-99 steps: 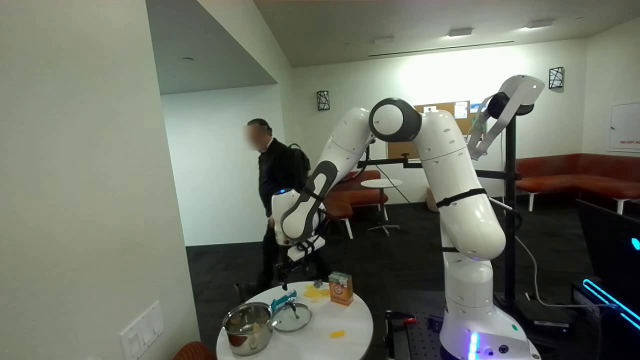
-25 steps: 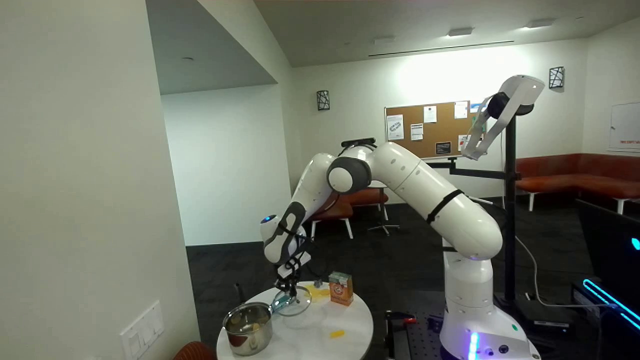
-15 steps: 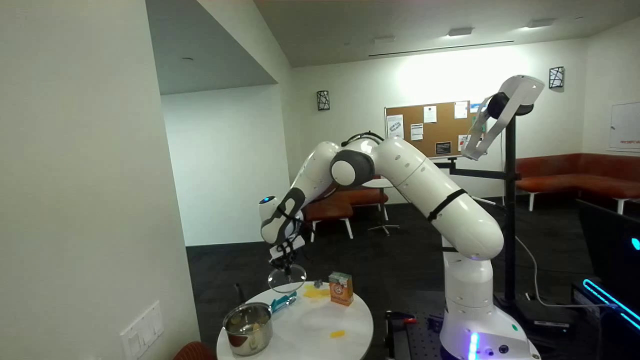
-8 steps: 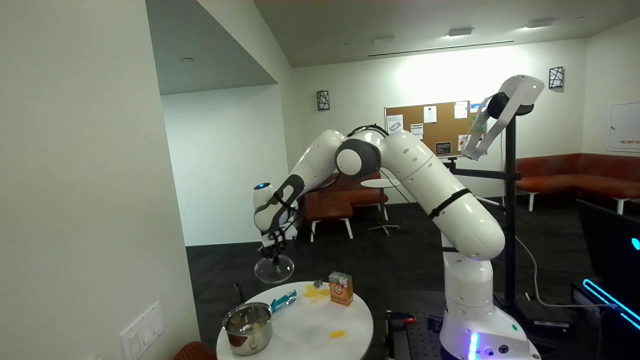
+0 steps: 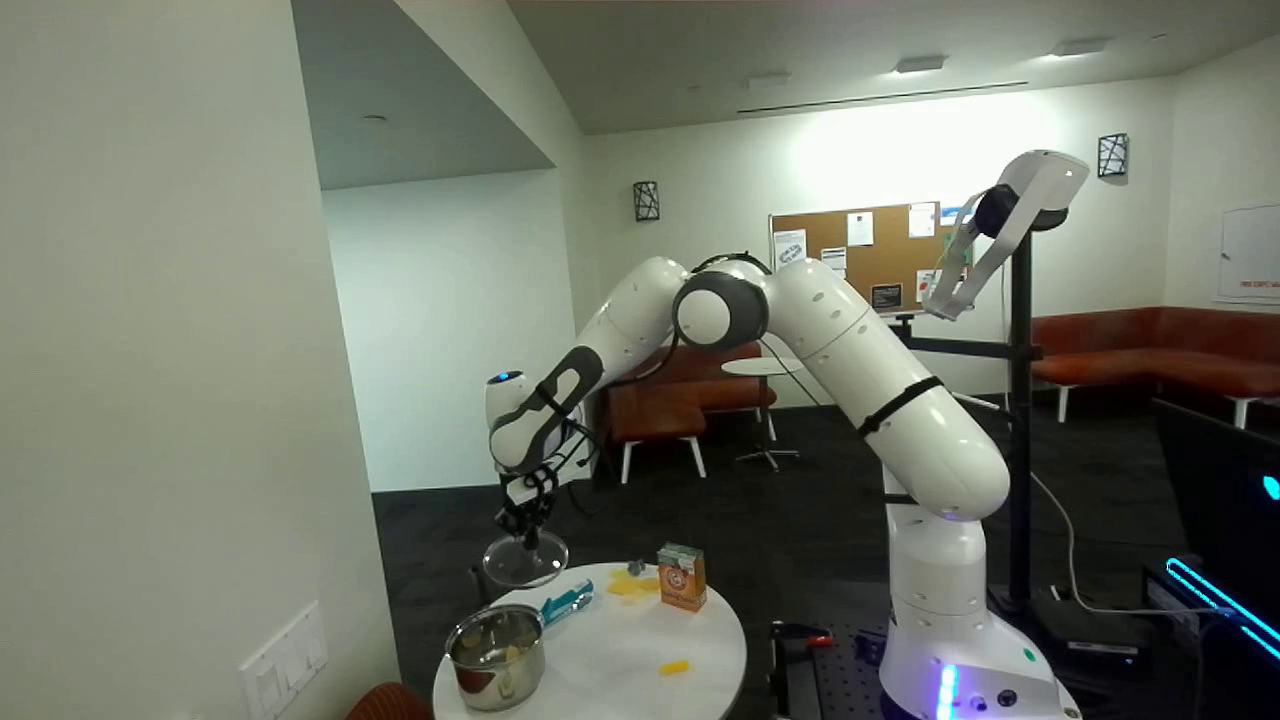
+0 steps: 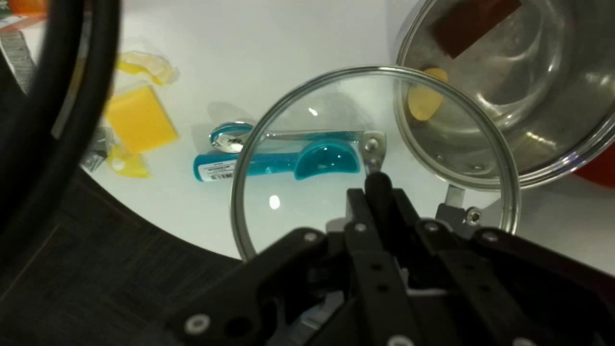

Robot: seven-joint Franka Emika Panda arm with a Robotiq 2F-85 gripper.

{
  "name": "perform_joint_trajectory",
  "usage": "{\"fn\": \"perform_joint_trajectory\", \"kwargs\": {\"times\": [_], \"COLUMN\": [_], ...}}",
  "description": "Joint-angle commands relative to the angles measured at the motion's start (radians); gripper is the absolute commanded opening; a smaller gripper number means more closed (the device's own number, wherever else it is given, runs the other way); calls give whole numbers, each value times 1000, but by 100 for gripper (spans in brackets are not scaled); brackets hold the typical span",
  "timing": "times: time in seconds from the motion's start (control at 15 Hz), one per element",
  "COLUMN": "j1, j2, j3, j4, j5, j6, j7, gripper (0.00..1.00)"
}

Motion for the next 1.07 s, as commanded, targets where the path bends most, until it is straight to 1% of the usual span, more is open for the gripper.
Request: {"fn": "perform_joint_trajectory", "kwargs": {"times": [0.0,1.0], "j1": [0,30], "j2": [-19,0], "j3": [29,78], "j4": [6,12], "j5": [0,-31], "j6": [-53,-114], "j7": [-53,-156], "gripper": [4,4]}}
